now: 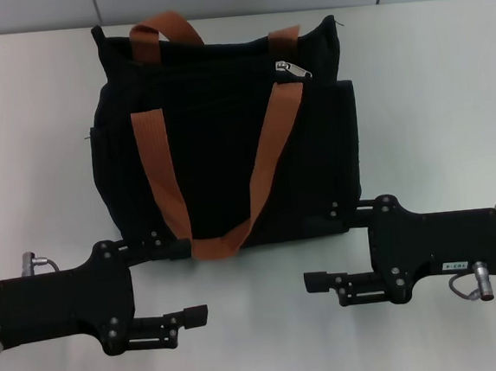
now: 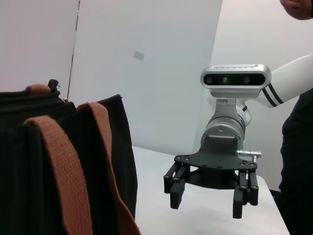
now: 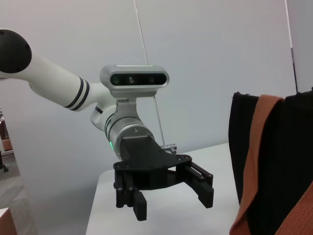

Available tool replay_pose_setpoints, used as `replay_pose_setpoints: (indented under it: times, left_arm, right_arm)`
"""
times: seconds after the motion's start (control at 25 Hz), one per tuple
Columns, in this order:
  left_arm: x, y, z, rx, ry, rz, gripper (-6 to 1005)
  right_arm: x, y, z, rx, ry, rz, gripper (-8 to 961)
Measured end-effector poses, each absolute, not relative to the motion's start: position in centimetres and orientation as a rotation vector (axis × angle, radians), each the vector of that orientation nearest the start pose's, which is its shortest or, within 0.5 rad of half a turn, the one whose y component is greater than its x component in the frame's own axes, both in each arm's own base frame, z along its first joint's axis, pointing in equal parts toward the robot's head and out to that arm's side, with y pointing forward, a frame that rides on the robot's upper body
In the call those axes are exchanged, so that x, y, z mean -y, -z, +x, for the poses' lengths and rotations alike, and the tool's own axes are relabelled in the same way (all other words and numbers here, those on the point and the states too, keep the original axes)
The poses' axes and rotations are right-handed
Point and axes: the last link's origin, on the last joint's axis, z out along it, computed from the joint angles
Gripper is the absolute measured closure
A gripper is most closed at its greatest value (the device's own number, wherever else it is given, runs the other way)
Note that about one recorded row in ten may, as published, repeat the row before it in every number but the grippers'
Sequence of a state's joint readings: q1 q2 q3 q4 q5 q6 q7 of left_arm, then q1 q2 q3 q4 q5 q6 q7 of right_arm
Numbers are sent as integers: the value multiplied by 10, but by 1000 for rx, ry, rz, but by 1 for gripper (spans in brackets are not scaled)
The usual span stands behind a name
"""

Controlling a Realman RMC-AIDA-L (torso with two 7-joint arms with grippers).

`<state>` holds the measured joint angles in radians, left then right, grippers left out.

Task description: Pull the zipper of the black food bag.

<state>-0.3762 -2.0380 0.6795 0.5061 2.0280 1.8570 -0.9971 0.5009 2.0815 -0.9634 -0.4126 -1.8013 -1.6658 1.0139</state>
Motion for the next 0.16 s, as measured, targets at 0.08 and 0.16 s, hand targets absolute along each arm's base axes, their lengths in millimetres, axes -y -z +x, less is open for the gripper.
replay_pose_setpoints:
  times: [0.08, 0.16]
  left_arm:
    - [-240, 4, -295, 362, 914, -2887, 170]
    - [-239, 5, -295, 363, 915, -2887, 170]
  right_arm:
    - [-273, 55, 249, -307, -936, -2948, 258]
    - [-273, 55, 249, -307, -937, -2947, 258]
